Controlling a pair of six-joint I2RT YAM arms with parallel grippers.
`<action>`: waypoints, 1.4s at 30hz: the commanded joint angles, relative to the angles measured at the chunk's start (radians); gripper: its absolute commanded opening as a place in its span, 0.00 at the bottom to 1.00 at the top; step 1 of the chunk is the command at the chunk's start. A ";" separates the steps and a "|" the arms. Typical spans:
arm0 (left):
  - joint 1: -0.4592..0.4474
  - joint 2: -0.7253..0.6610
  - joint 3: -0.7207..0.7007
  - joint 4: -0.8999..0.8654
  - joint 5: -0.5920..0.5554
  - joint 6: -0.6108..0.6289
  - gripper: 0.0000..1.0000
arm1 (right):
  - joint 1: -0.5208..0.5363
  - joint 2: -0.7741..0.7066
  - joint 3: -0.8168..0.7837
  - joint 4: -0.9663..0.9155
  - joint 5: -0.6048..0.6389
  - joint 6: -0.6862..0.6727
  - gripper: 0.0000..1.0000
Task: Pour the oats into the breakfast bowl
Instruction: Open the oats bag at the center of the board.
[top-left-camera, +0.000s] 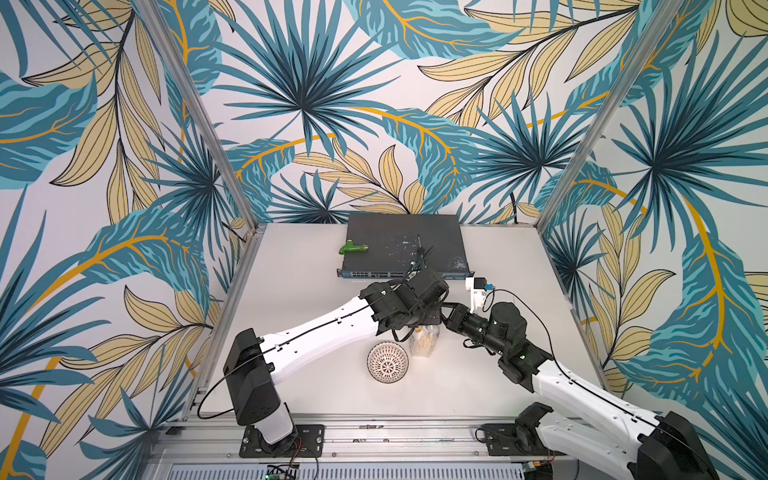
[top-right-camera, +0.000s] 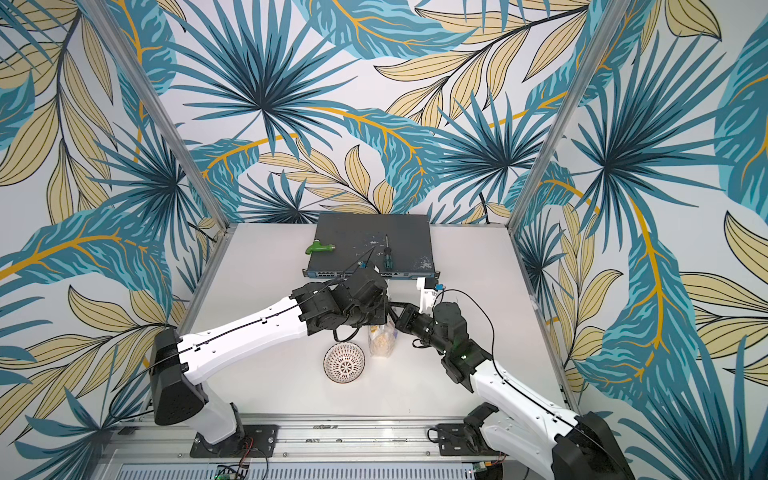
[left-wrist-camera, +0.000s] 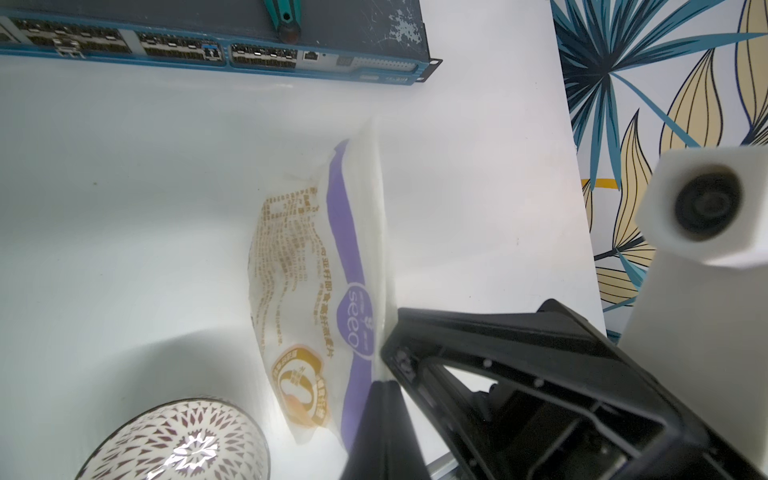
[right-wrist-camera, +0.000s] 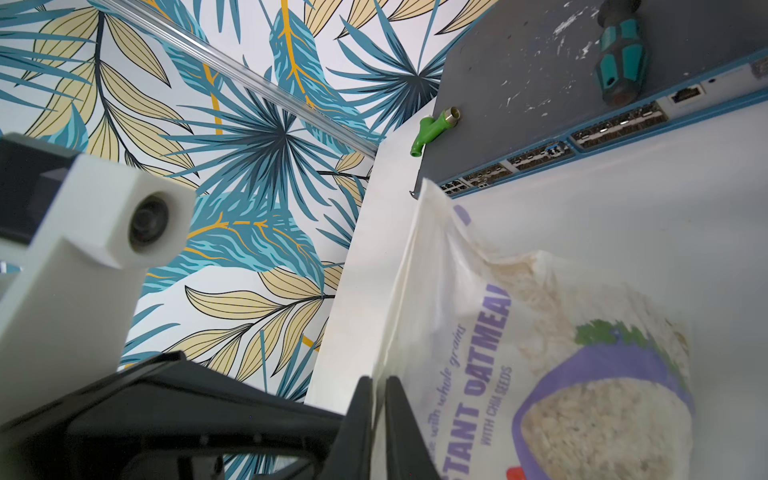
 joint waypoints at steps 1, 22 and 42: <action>-0.001 -0.024 -0.020 -0.034 -0.001 0.000 0.01 | 0.008 0.019 -0.021 -0.009 0.006 -0.006 0.03; 0.007 -0.127 0.083 -0.031 -0.163 -0.009 0.12 | 0.008 0.014 0.359 -0.498 0.152 -0.336 0.00; 0.076 0.074 0.133 -0.122 -0.025 -0.099 0.42 | 0.006 -0.006 0.319 -0.560 0.221 -0.393 0.00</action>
